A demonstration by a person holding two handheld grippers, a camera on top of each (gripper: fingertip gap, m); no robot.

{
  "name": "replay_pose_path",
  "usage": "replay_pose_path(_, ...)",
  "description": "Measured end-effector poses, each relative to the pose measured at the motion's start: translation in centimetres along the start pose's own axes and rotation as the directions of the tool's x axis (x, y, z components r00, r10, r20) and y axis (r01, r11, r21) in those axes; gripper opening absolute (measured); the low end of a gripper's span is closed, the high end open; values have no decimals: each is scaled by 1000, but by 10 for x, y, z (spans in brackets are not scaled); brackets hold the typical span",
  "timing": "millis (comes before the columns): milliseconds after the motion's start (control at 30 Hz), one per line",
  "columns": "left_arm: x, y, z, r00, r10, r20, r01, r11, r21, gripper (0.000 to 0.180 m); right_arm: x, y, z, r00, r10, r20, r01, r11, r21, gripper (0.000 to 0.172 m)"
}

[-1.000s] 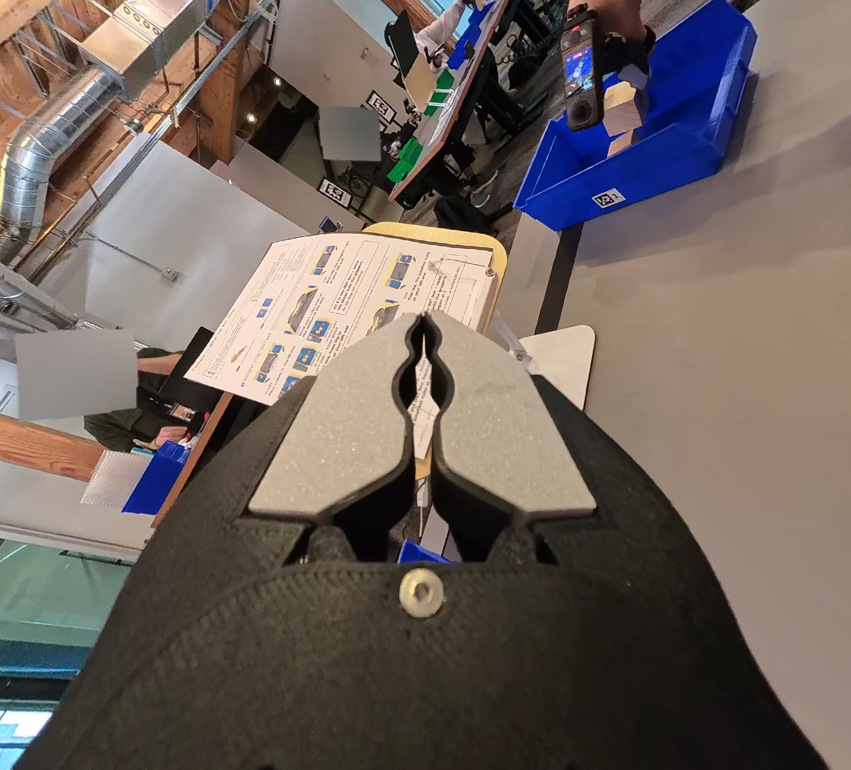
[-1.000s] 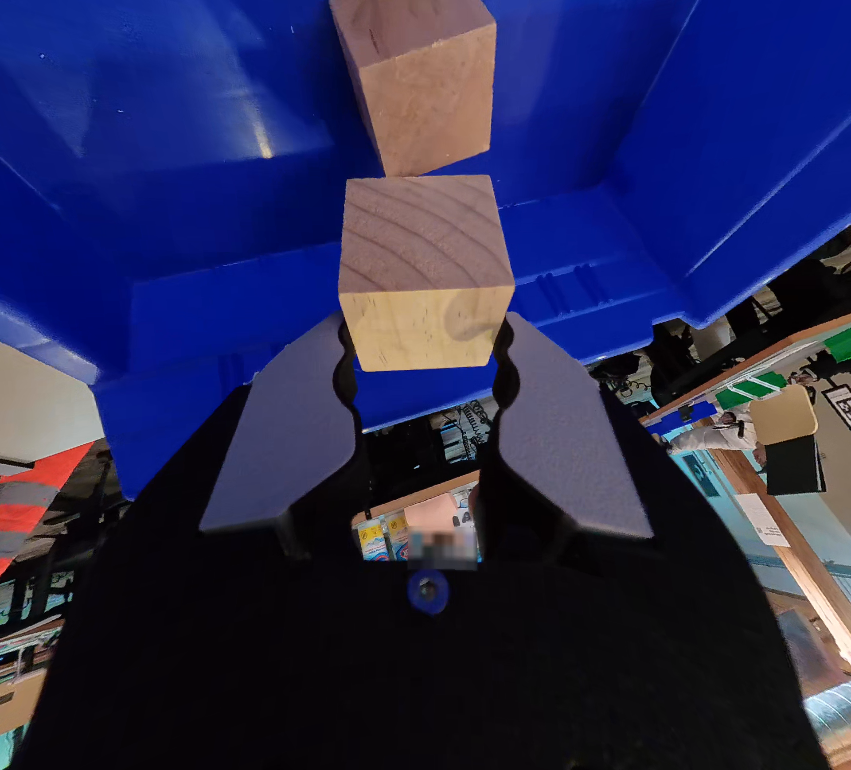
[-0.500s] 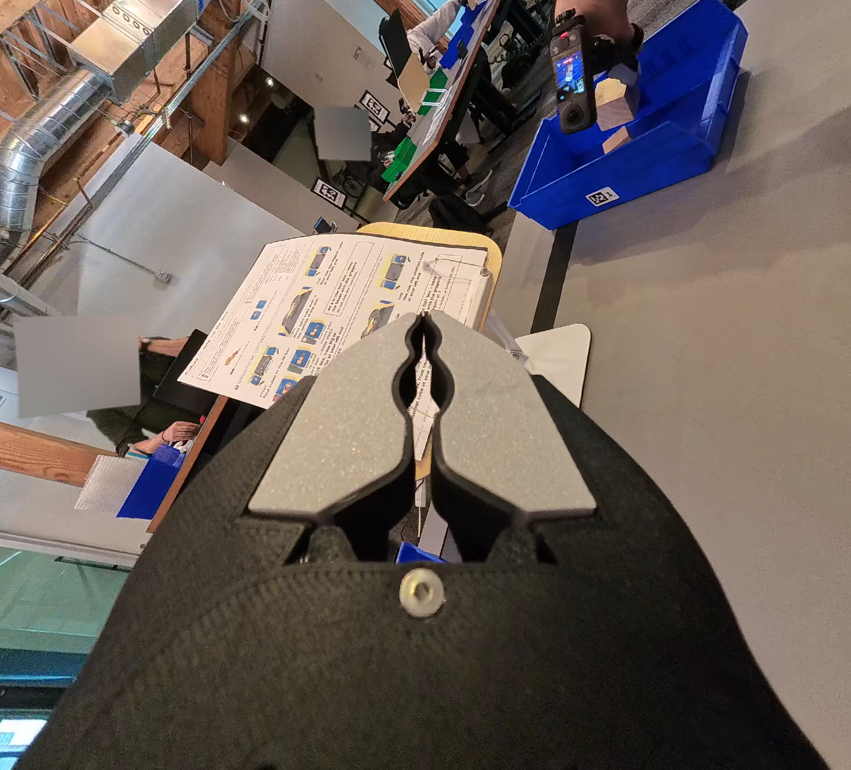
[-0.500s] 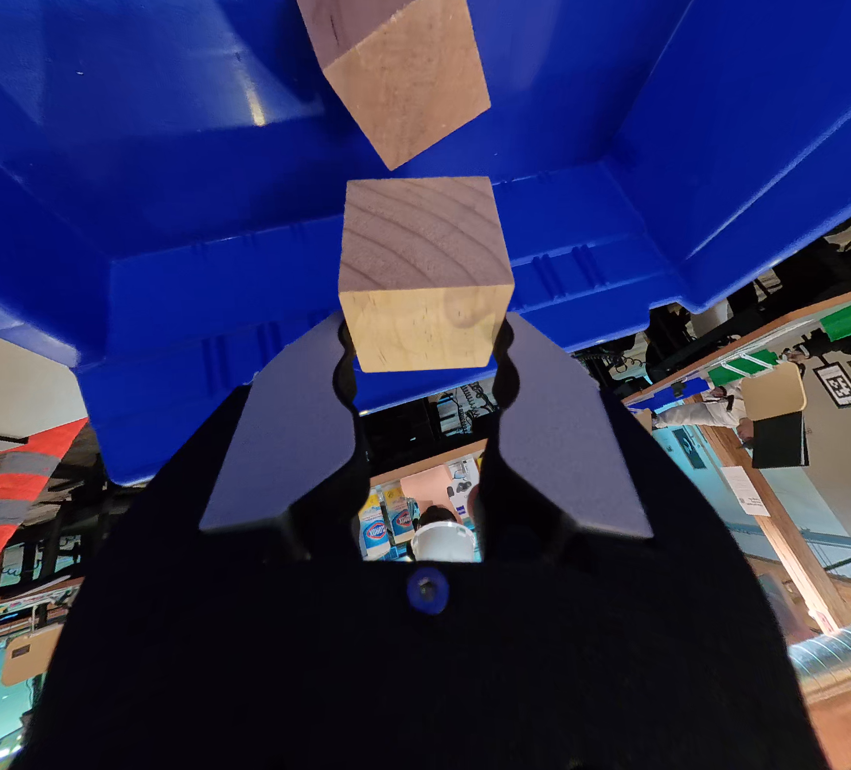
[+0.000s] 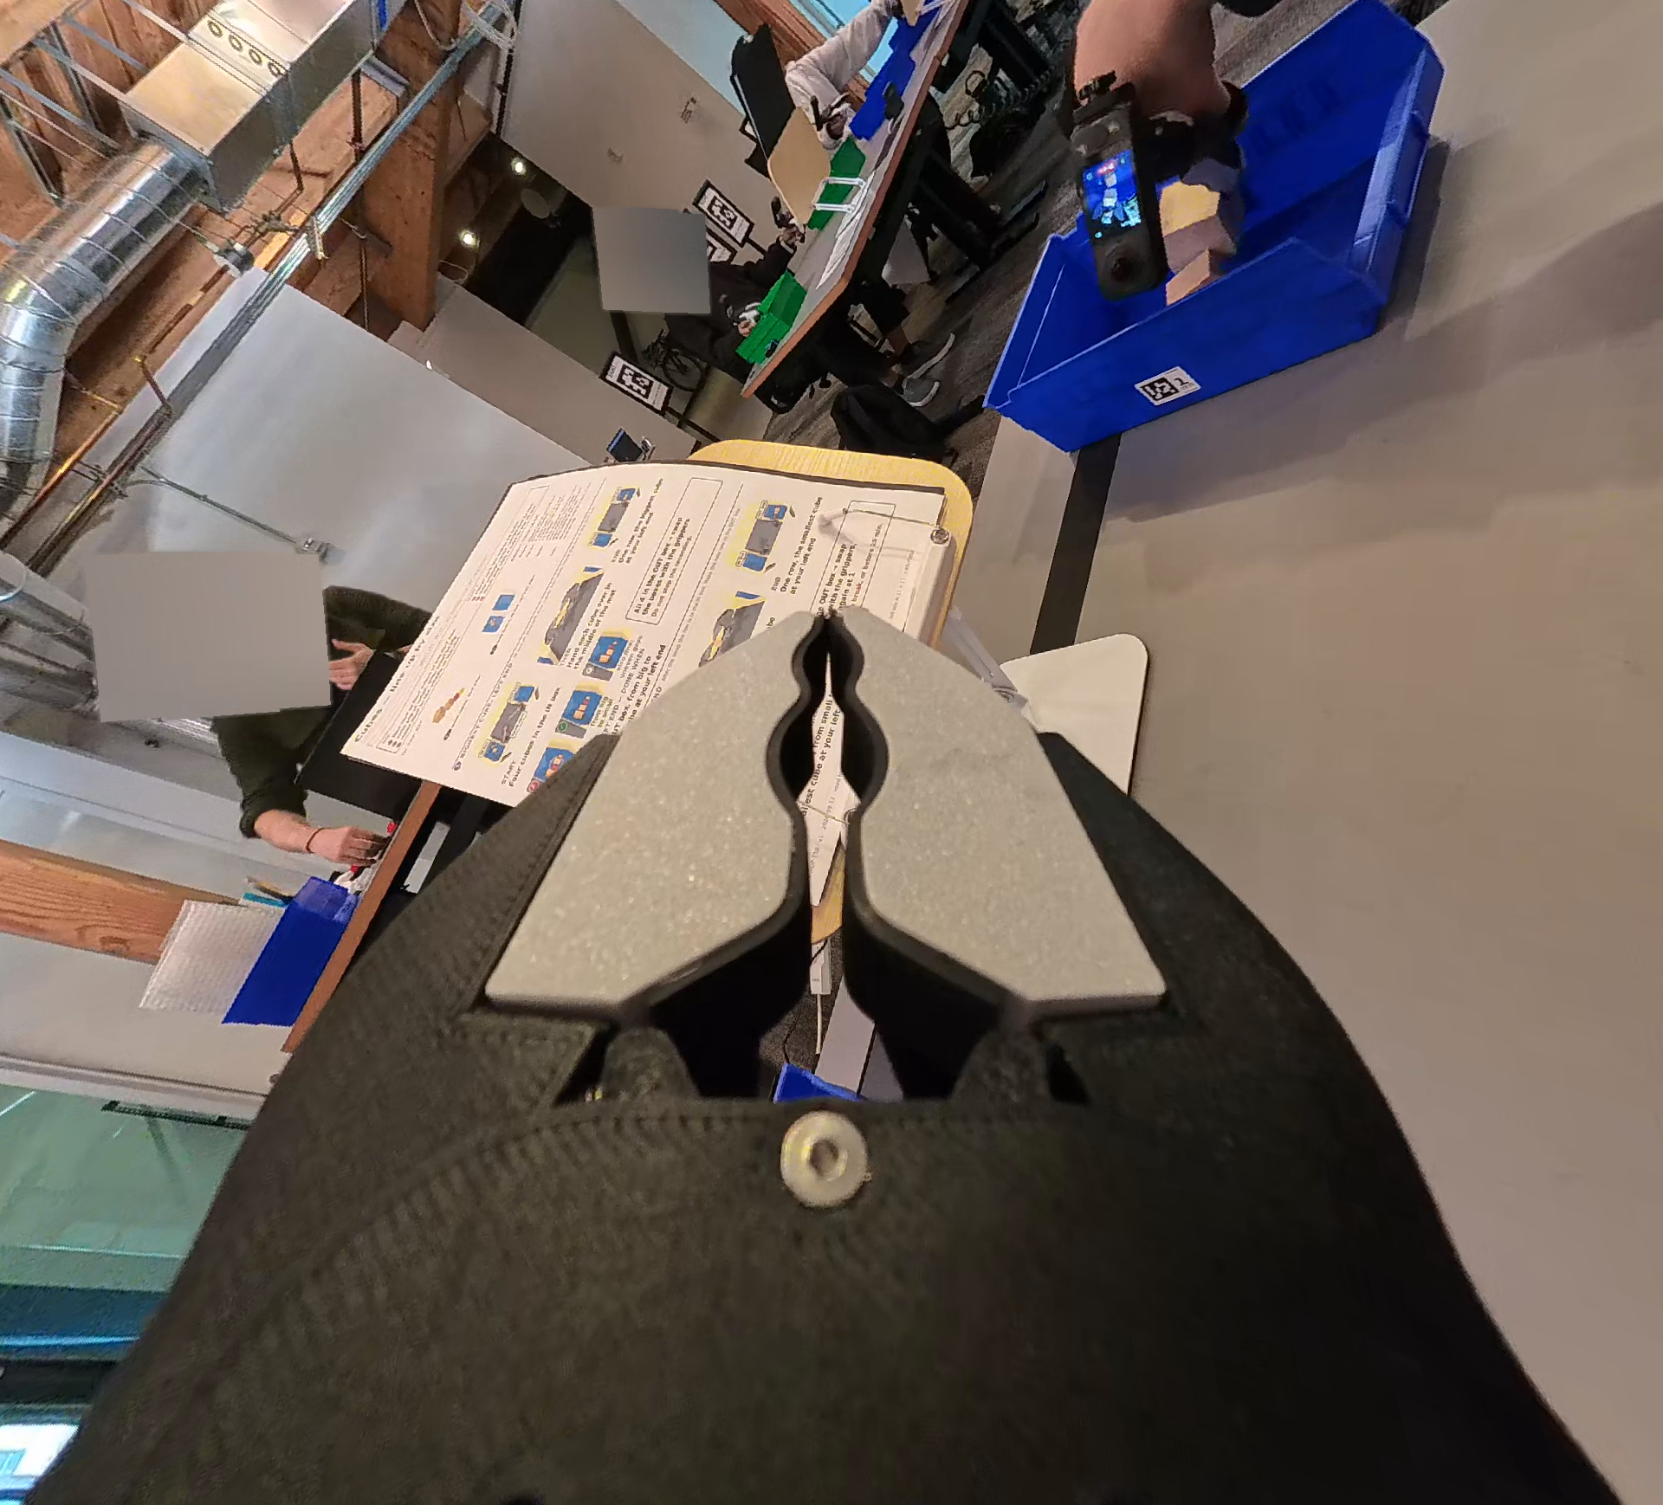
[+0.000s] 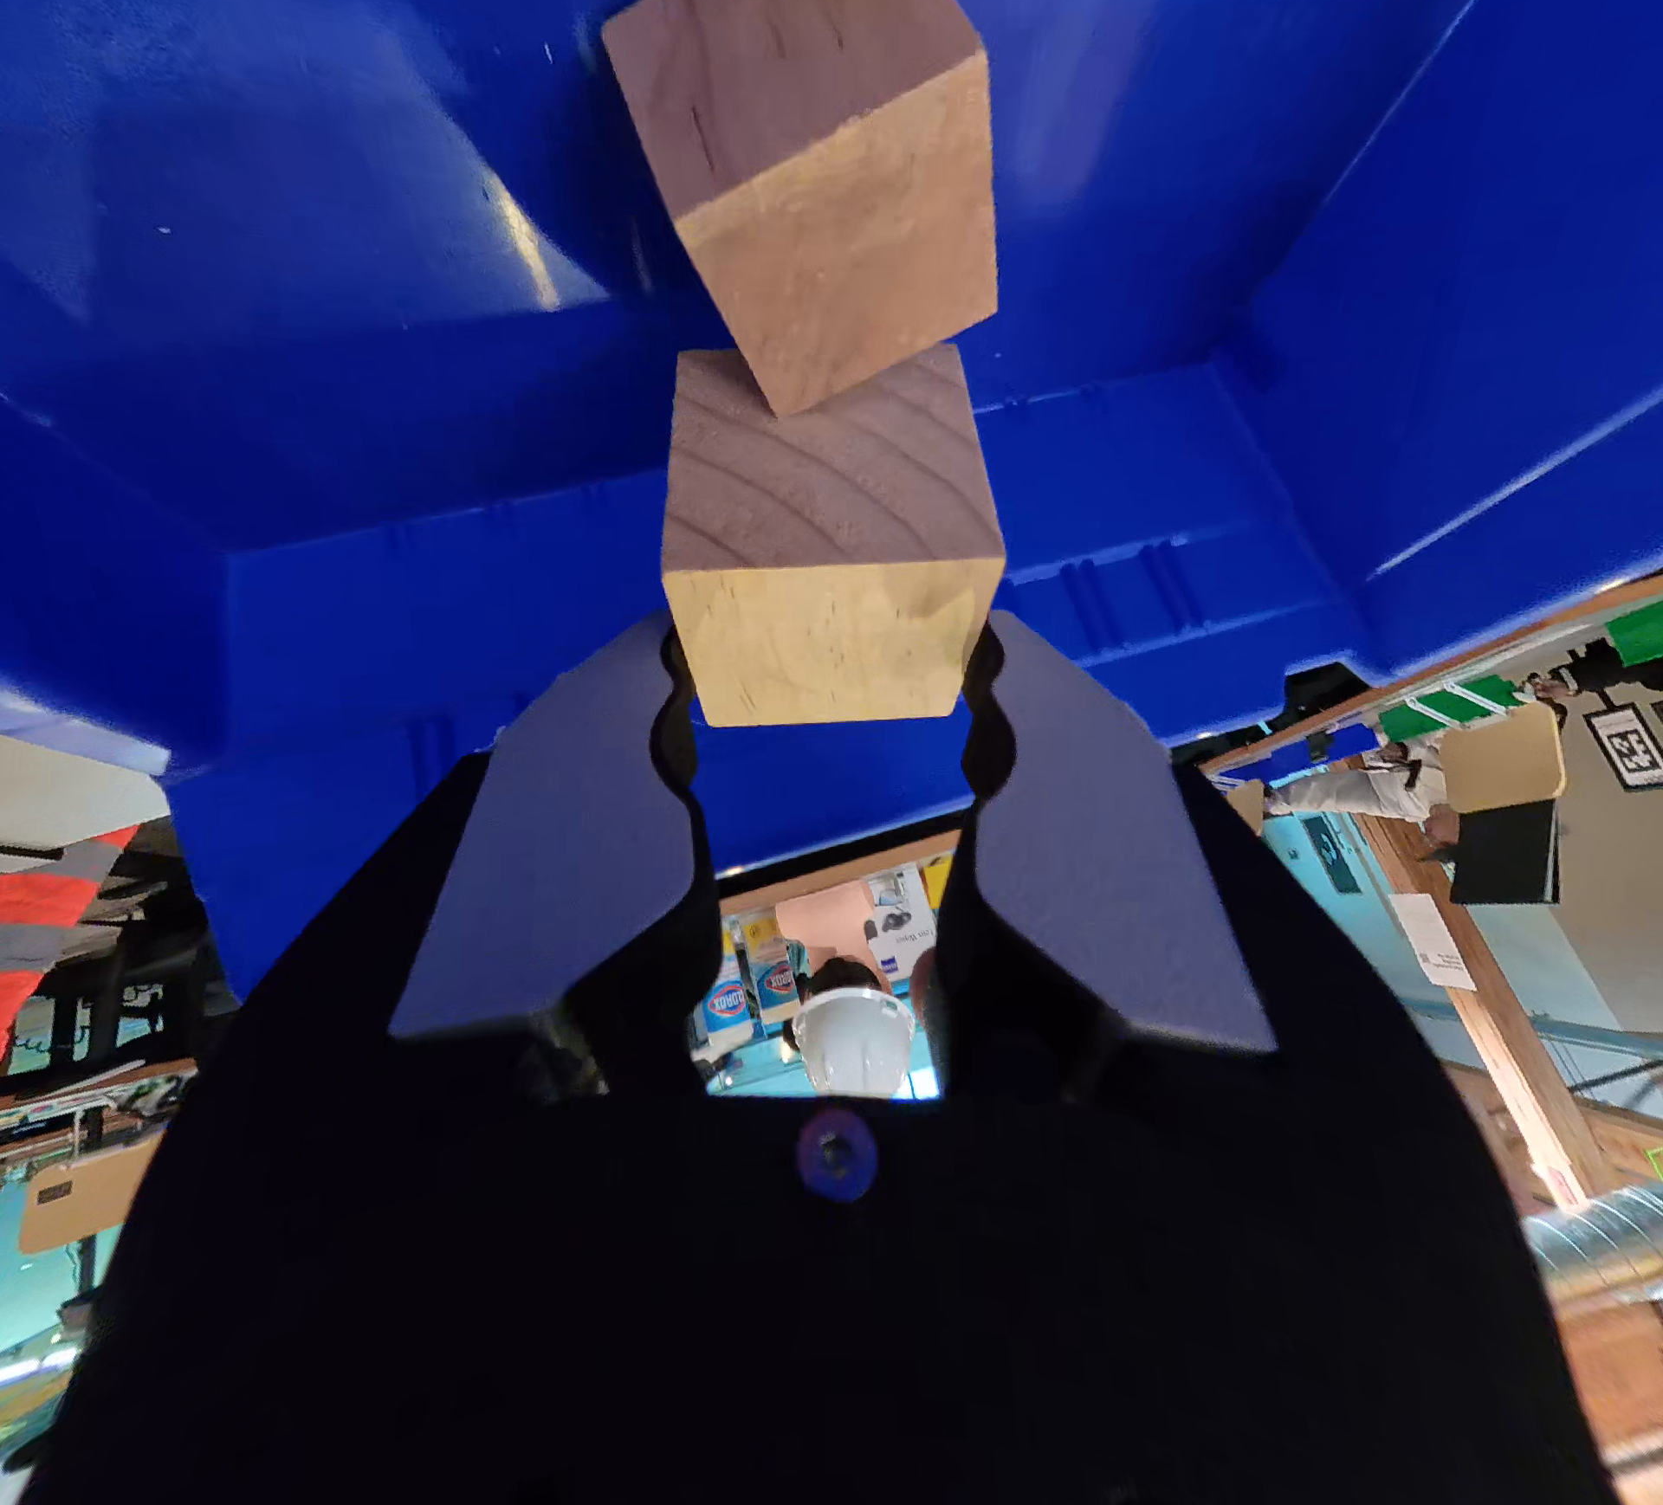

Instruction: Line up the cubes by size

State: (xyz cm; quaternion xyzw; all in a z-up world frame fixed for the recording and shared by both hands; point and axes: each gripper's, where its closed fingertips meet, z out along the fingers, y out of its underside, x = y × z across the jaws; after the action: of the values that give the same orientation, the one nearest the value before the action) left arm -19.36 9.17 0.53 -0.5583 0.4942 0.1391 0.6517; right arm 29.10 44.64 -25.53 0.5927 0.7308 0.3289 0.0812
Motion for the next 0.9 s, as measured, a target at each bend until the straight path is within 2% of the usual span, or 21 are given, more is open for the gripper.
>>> replay_pose_path(100, 0, 0, 0, 1000, 0, -2, 0, 1000, 2, 0, -5, -6, -1, 1000, 12, 28, -13, 999, 44, 58)
replay_pose_path(600, 6, 0, 6, 1000, 8, -24, -8, 1000, -6, 0, -1, -6, 19, 997, -55, 49, 56, 998, -25, 58)
replay_pose_path(900, 8, 0, 7, 999, 9, -35, -10, 1000, -10, 0, -2, -3, 27, 994, -17, 107, 19, 999, -25, 58)
